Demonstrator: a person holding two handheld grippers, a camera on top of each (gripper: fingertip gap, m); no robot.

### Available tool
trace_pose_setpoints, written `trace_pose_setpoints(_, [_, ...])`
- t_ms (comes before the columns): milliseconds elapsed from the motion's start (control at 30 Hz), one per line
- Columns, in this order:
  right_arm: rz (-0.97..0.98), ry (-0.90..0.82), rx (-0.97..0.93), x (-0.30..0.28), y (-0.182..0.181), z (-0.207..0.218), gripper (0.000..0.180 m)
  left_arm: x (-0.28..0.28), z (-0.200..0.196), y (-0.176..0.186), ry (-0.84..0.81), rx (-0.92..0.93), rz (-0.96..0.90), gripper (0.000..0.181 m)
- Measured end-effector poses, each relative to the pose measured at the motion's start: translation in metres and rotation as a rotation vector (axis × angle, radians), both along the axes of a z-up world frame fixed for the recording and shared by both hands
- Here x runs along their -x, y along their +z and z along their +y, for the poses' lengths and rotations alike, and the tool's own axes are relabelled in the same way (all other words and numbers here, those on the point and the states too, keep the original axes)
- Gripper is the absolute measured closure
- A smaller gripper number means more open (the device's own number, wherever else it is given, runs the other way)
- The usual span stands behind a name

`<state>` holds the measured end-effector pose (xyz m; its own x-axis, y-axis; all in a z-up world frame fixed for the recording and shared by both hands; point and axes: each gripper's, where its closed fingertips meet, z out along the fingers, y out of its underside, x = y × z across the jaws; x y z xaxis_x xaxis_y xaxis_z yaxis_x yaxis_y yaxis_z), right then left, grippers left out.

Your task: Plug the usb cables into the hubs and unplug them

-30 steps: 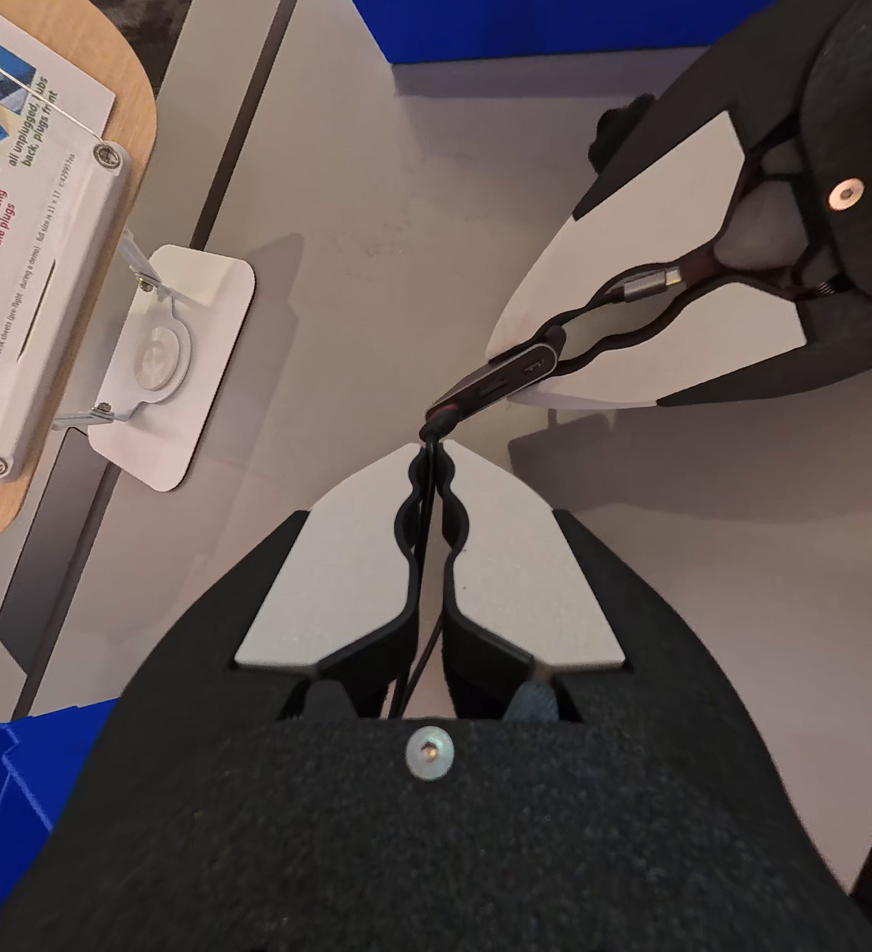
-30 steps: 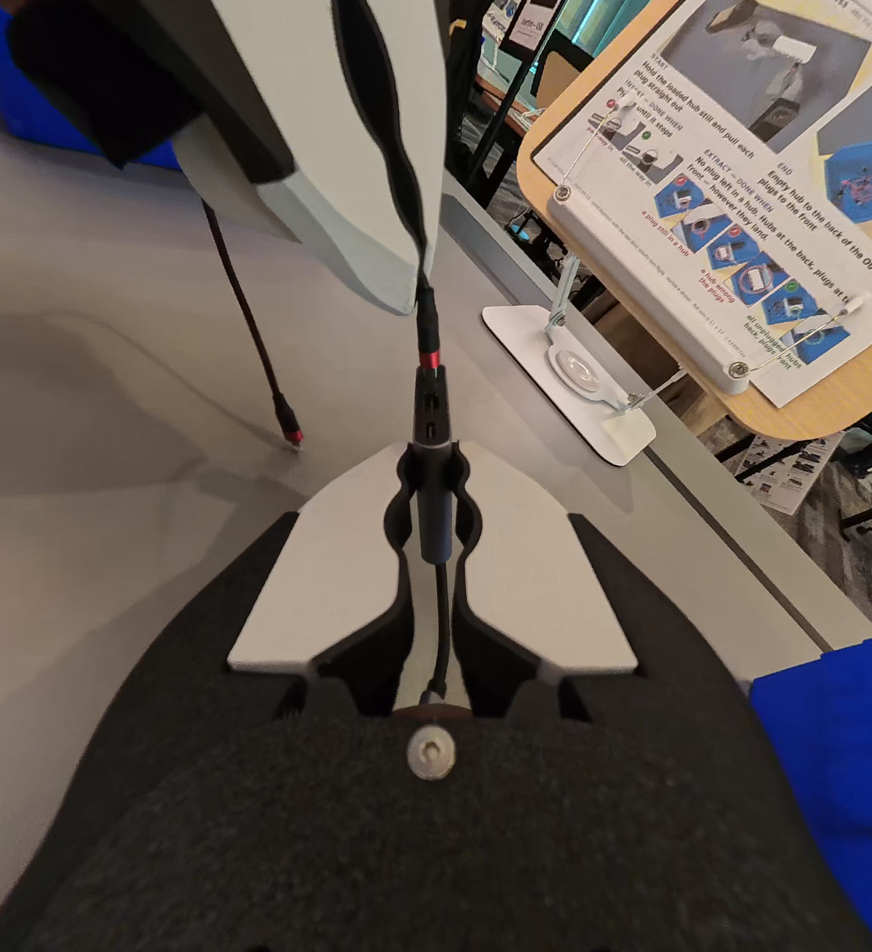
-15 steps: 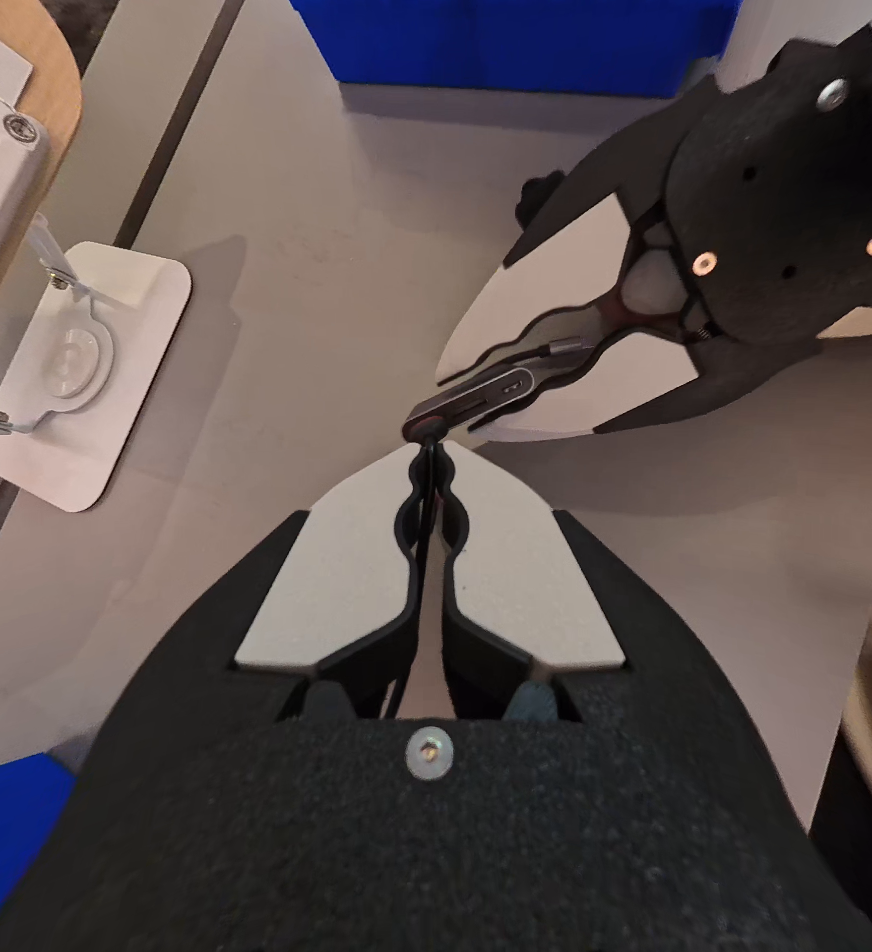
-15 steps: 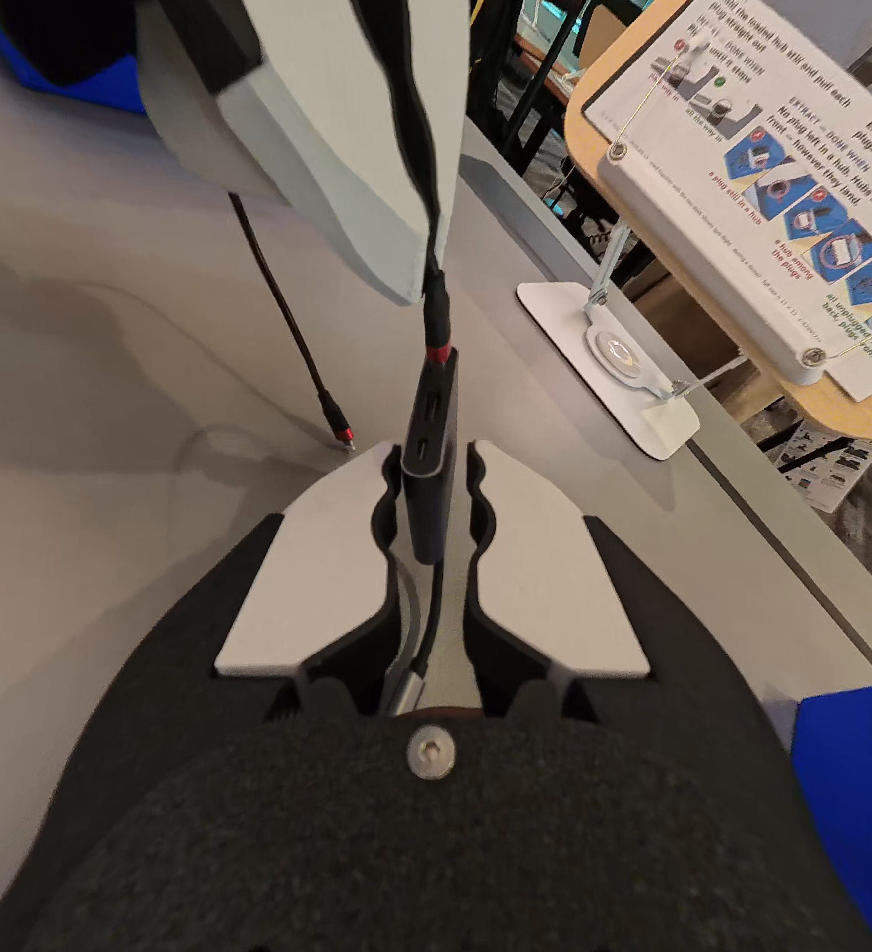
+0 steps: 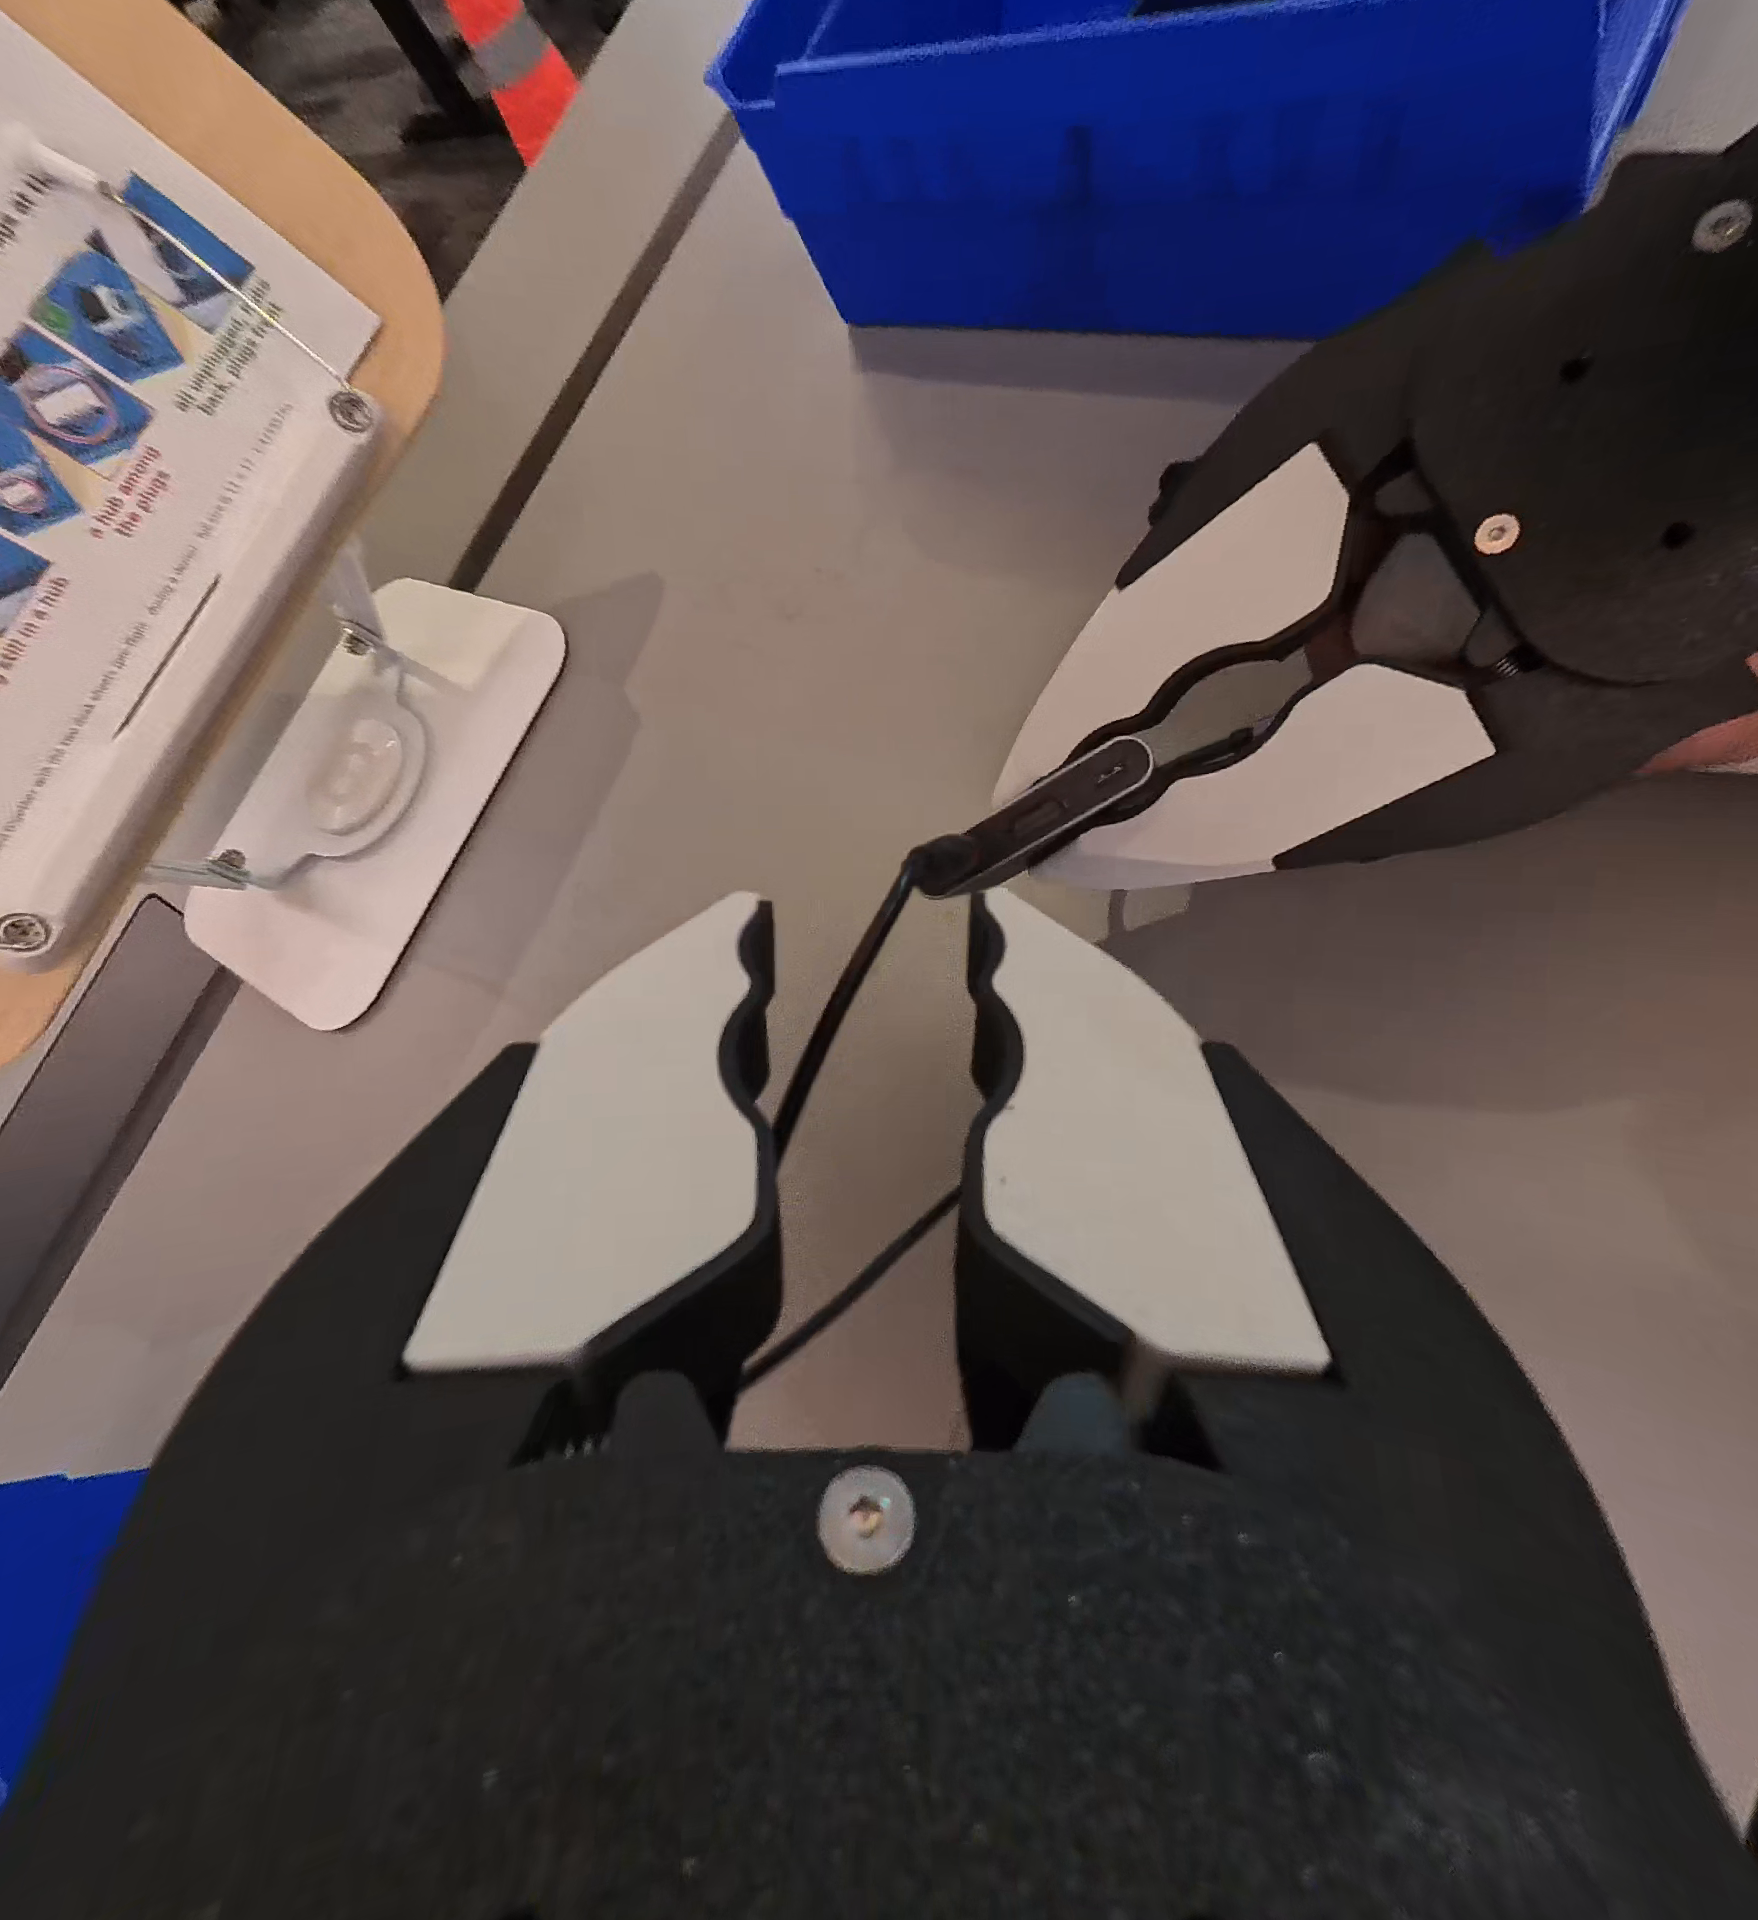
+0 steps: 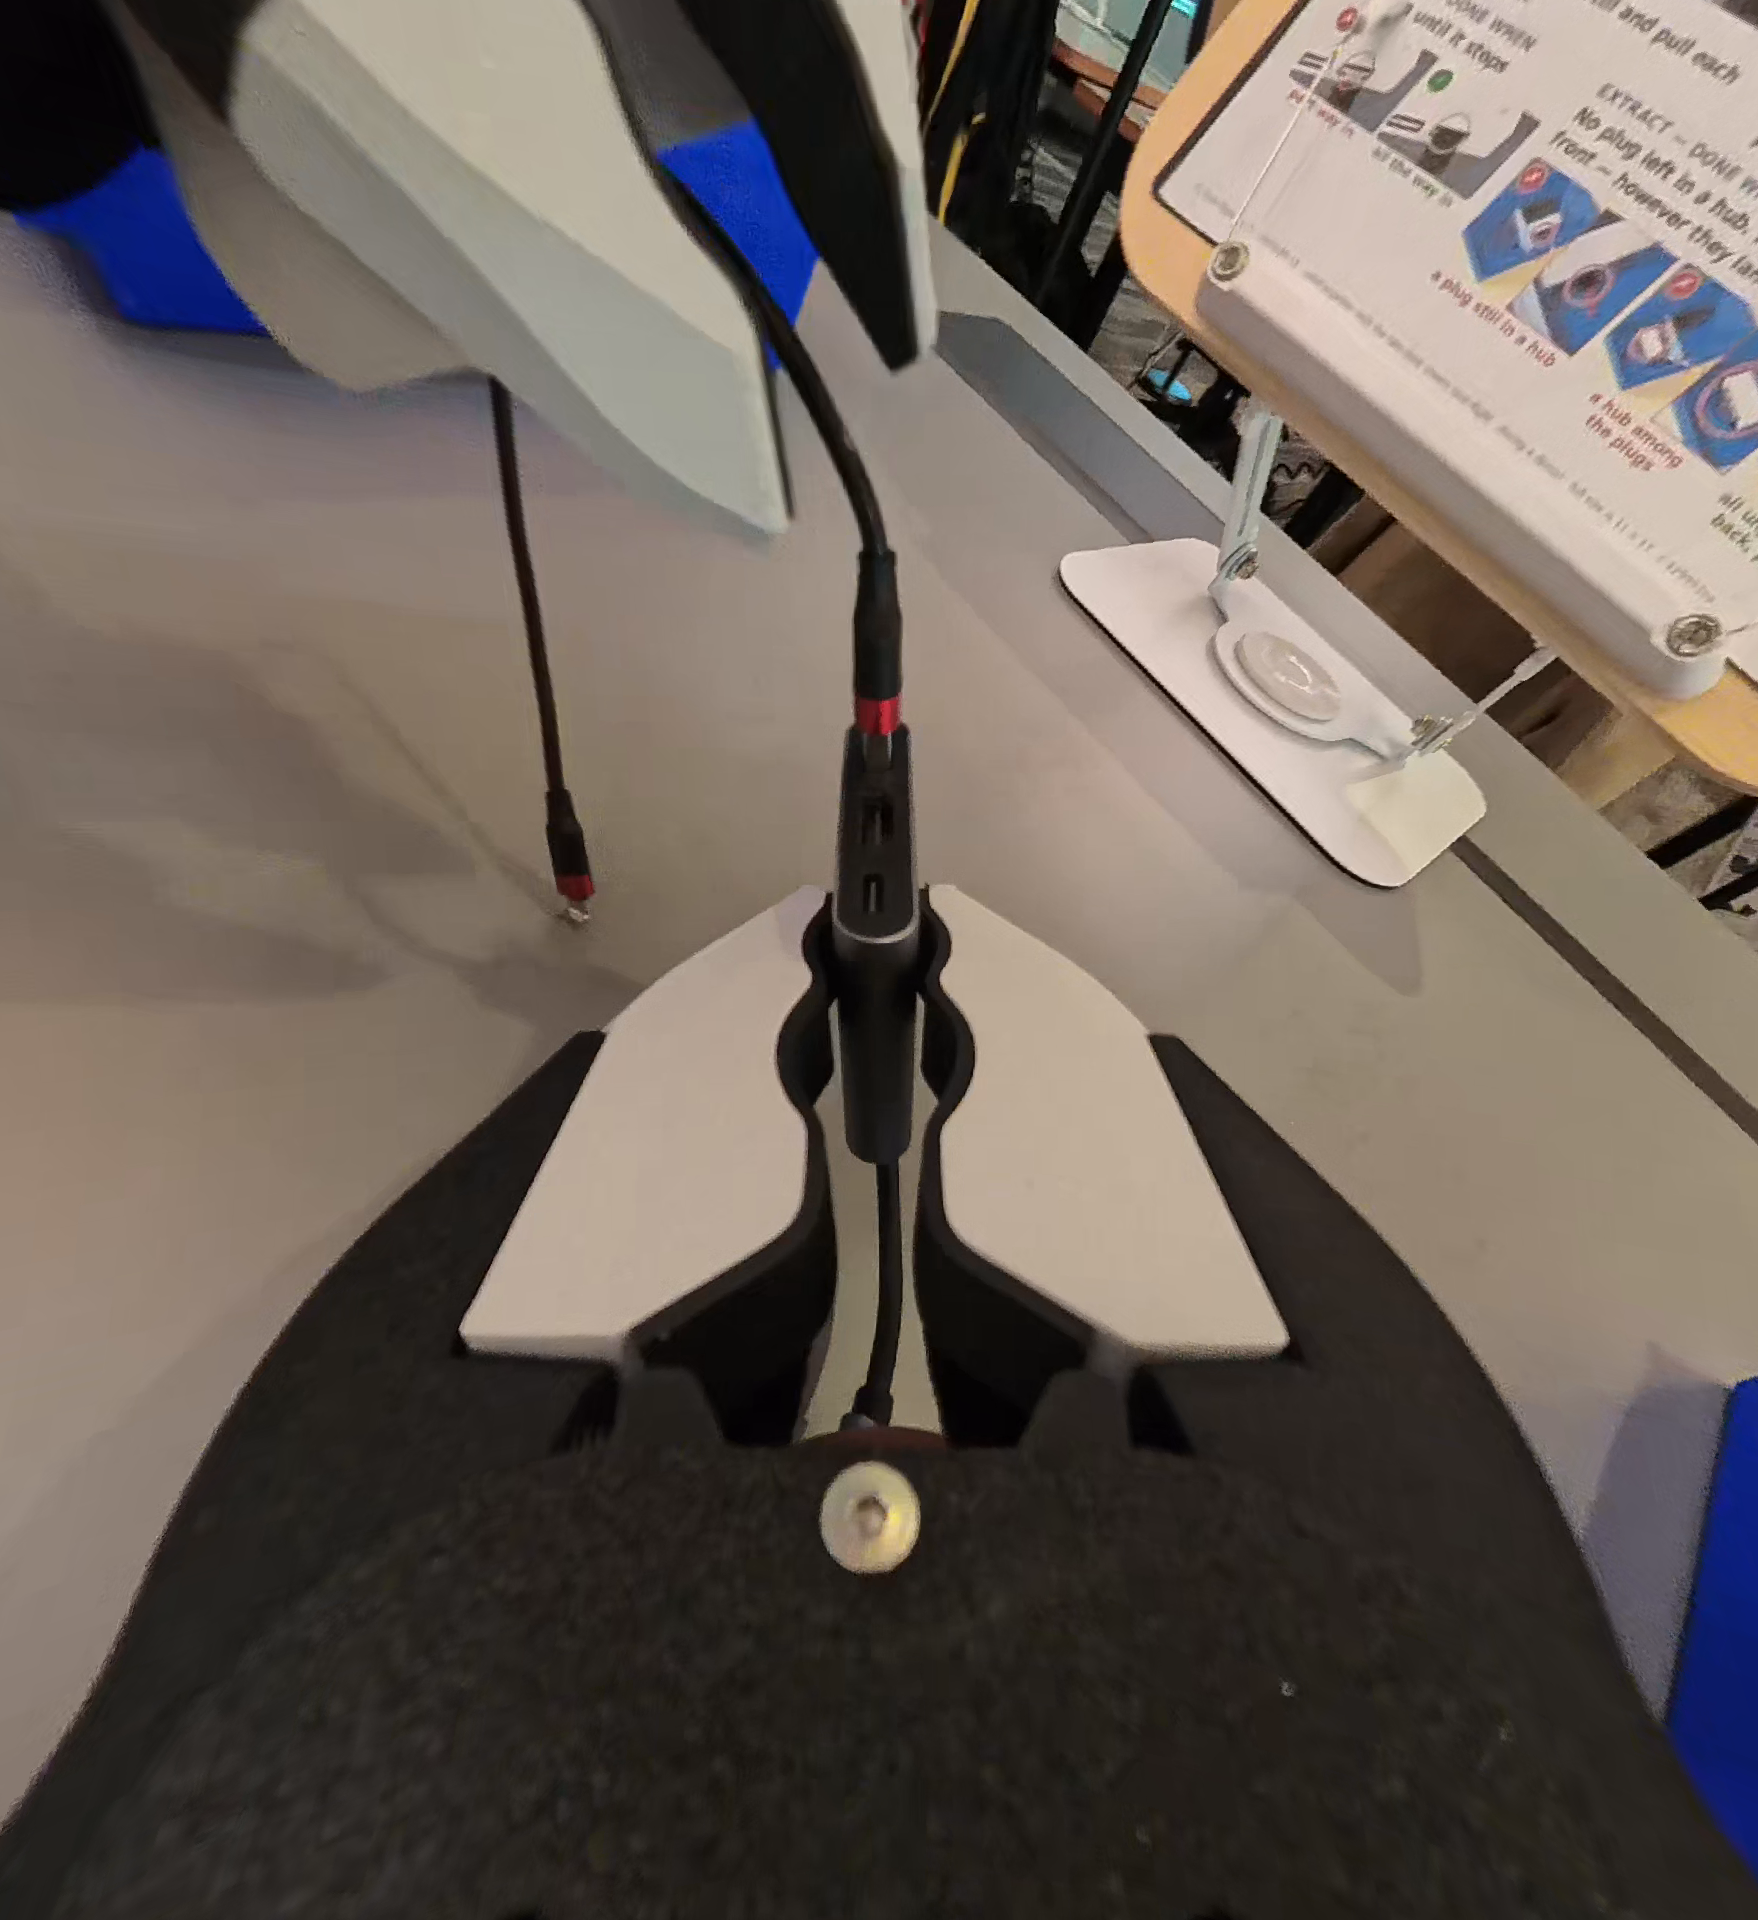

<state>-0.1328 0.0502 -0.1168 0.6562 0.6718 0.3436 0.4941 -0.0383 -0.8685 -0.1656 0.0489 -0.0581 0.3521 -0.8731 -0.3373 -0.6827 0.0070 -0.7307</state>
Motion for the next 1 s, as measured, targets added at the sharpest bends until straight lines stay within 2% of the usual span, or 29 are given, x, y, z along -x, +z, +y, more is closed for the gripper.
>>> trace_pose_setpoints(133, [0.035,-0.033,0.023,-0.006,0.001,0.003,0.167,0.006,-0.004,0.025,0.077,-0.073,-0.113,0.128])
trace_pose_setpoints(167, [0.044,-0.045,0.020,-0.008,0.002,0.004,0.167,0.008,-0.007,0.035,0.106,-0.093,-0.176,0.128])
trace_pose_setpoints(267, [0.082,-0.067,0.039,-0.012,0.004,0.007,0.168,0.000,-0.026,0.053,0.150,-0.065,-0.330,0.148])
trace_pose_setpoints(333, [0.100,-0.067,0.044,-0.013,0.006,0.007,0.168,-0.008,-0.036,0.049,0.197,-0.017,-0.422,0.149])
trace_pose_setpoints(433, [0.103,-0.067,0.037,-0.013,0.007,0.006,0.168,-0.020,-0.038,0.026,0.266,0.065,-0.532,0.150])
trace_pose_setpoints(533, [0.102,-0.067,0.025,-0.013,0.008,0.005,0.168,-0.023,-0.021,0.002,0.344,0.081,-0.521,0.147])
trace_pose_setpoints(700, [0.045,-0.078,-0.018,-0.015,0.007,0.005,0.168,-0.022,0.003,-0.011,0.384,0.190,-0.468,0.139])
trace_pose_setpoints(767, [0.006,-0.081,-0.048,-0.015,0.007,0.006,0.168,-0.022,-0.001,-0.019,0.355,0.268,-0.374,0.146])
trace_pose_setpoints(867, [-0.025,-0.086,-0.062,-0.016,0.005,0.007,0.168,-0.018,-0.027,-0.024,0.287,0.349,-0.252,0.146])
trace_pose_setpoints(1000, [-0.043,-0.086,-0.080,-0.018,0.006,0.007,0.167,0.002,-0.042,0.009,0.244,0.185,-0.167,0.151])
